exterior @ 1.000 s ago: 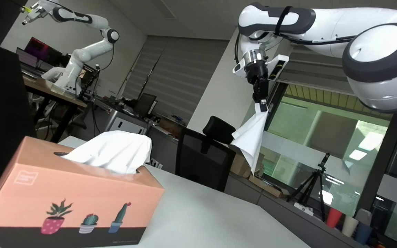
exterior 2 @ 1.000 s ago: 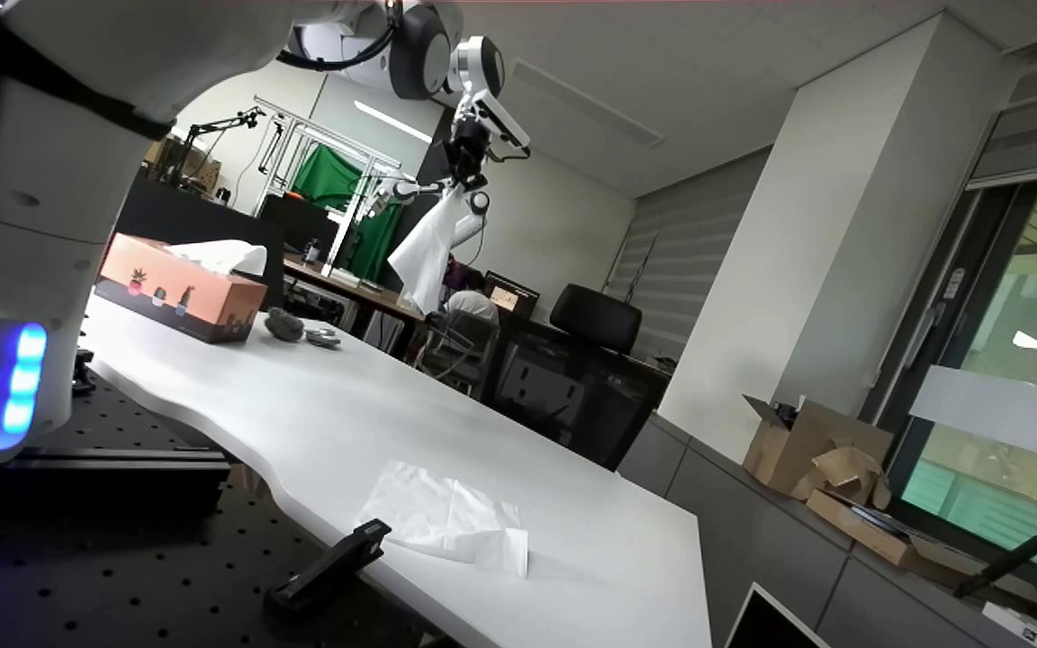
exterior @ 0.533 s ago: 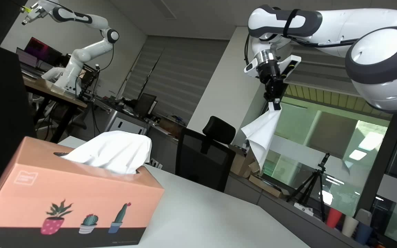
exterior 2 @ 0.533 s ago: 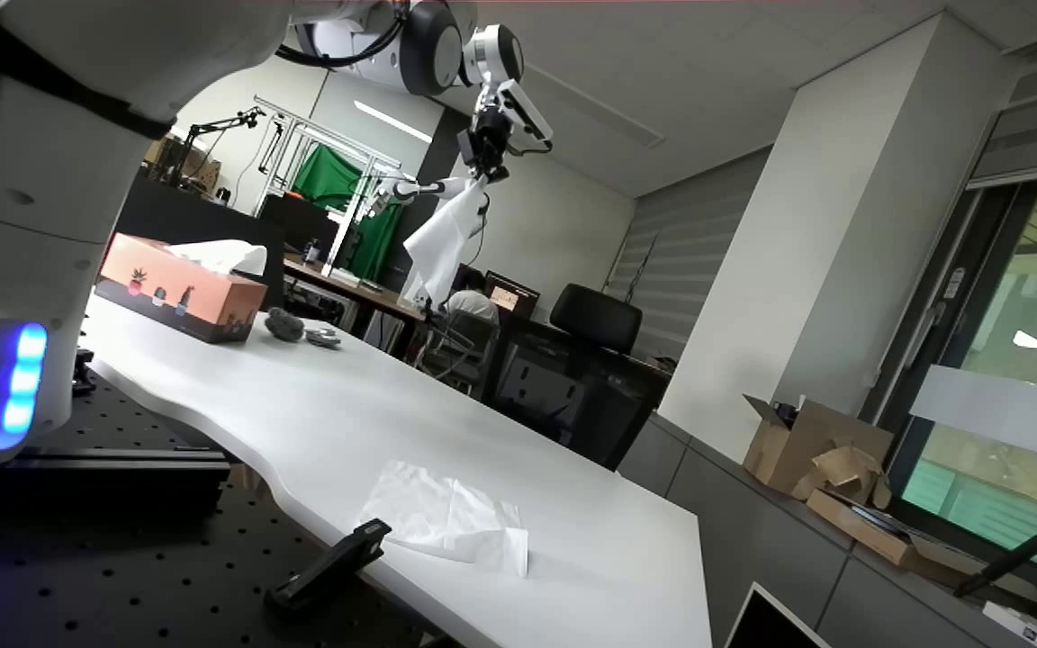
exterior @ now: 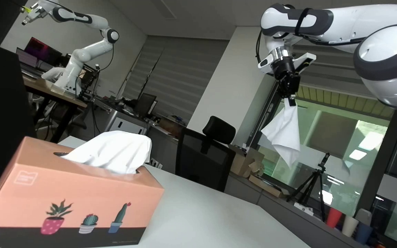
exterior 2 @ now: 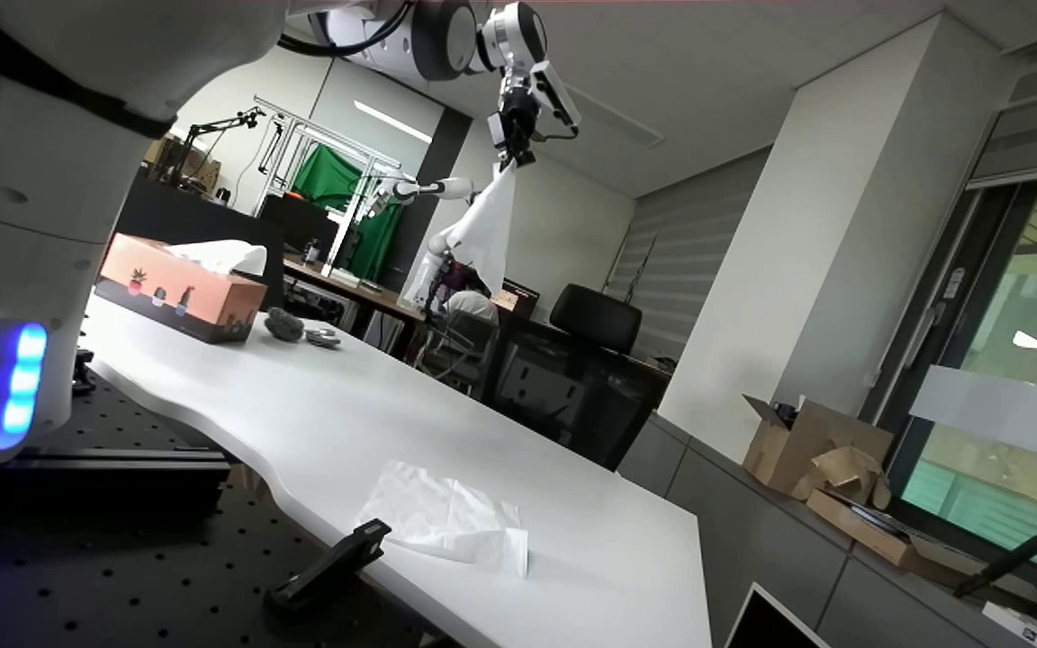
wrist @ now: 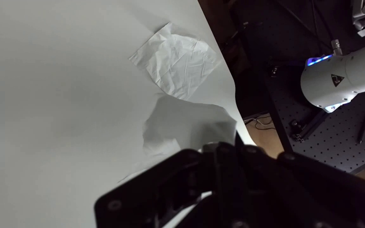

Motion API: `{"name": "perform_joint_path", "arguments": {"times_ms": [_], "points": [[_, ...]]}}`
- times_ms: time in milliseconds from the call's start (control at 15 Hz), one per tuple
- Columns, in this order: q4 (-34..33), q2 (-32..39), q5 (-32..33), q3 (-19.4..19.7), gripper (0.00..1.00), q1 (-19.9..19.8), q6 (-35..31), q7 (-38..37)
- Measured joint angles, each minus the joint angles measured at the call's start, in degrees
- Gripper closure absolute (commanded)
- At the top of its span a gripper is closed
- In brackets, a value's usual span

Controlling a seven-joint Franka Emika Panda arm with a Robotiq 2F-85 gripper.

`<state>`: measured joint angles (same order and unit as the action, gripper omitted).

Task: Take a tissue out of the box and put it on the table

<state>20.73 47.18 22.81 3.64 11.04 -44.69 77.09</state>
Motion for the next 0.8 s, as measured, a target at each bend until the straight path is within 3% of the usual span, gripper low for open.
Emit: {"name": "perform_joint_path", "arguments": {"times_ms": [267,800], "points": [[0.0,-1.06,1.95,0.0,0.99,0.05,1.09,5.67],[0.03,-1.24,2.06,0.0,0.99,0.06,1.34,6.51]]}}
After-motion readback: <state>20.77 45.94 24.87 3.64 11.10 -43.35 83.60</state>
